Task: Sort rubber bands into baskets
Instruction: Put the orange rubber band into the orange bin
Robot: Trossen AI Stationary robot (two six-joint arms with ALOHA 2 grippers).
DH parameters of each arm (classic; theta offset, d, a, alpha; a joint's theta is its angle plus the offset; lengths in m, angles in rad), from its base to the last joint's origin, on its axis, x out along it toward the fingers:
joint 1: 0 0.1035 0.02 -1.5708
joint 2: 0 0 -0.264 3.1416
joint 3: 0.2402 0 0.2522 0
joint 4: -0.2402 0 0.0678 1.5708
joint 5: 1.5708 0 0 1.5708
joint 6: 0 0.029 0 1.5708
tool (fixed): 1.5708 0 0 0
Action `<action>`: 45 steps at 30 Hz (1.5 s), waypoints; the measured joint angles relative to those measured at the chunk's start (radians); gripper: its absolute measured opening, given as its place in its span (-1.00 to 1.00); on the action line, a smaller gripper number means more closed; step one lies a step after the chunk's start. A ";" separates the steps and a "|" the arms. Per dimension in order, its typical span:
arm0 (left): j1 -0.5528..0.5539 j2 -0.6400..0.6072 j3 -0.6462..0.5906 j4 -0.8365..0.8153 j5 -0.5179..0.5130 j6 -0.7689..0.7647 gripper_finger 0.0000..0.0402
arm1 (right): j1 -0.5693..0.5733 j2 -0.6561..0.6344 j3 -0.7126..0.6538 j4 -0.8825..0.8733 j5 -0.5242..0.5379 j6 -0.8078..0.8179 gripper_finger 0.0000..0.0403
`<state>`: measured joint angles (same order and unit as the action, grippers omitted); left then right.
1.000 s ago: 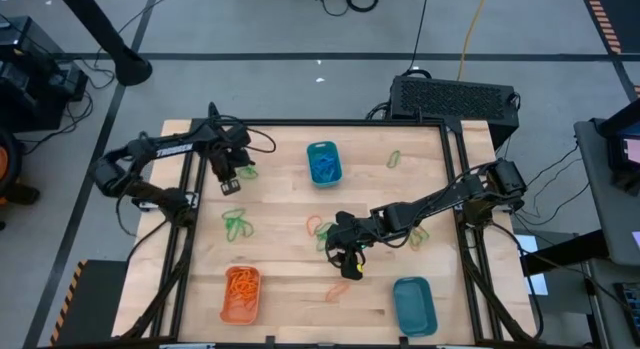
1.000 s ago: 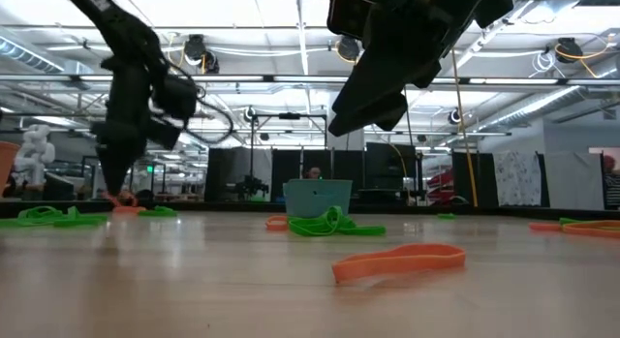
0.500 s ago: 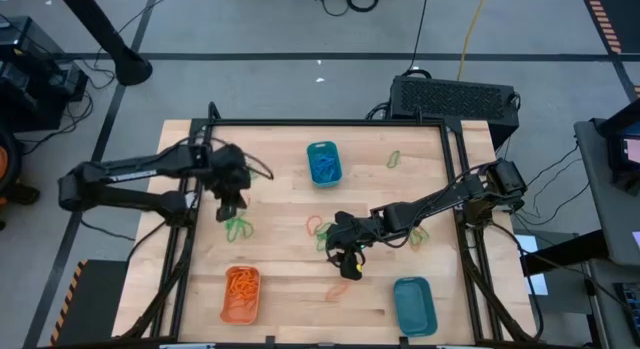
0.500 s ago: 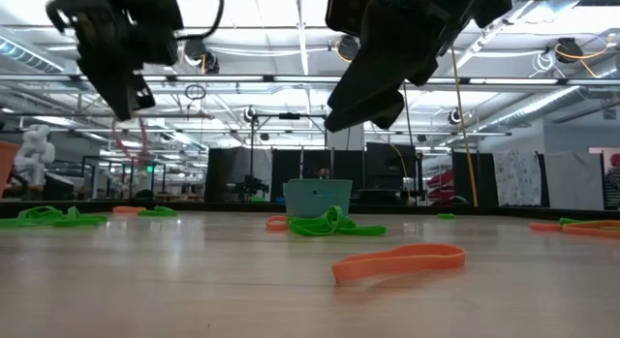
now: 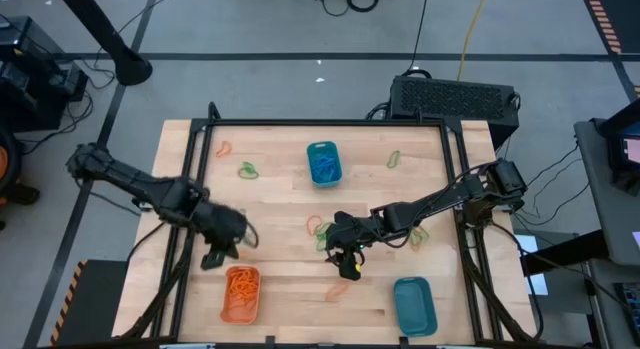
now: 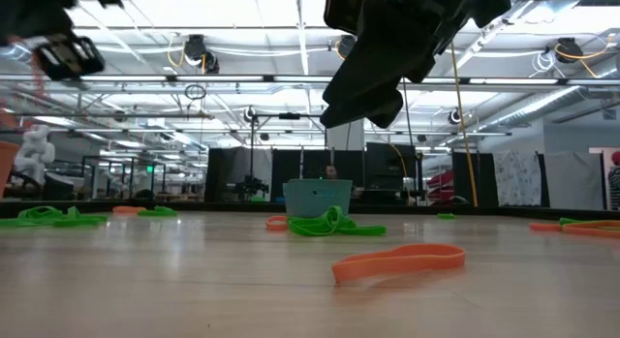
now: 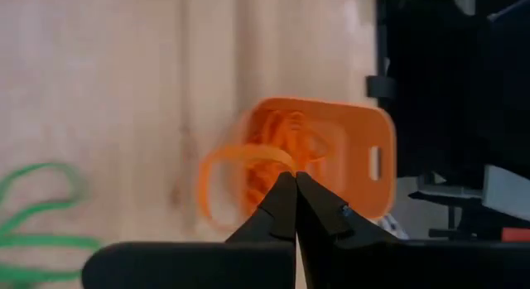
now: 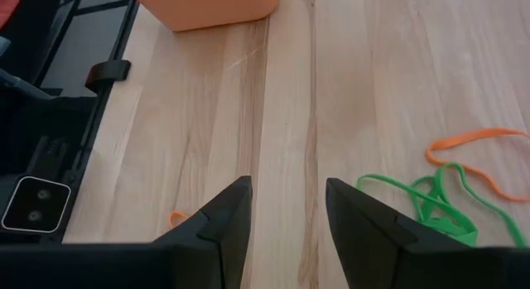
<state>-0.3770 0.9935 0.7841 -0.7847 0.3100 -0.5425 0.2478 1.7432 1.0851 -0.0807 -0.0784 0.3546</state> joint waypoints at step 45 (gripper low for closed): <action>-0.158 0.302 0.000 0.333 -0.415 0.184 -0.46 | -0.028 0.000 0.000 -0.010 0.000 0.017 -0.26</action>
<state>-0.5348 1.2953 0.7841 -0.4522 -0.1050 -0.3584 0.2195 1.7432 1.0851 -0.0910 -0.0788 0.3720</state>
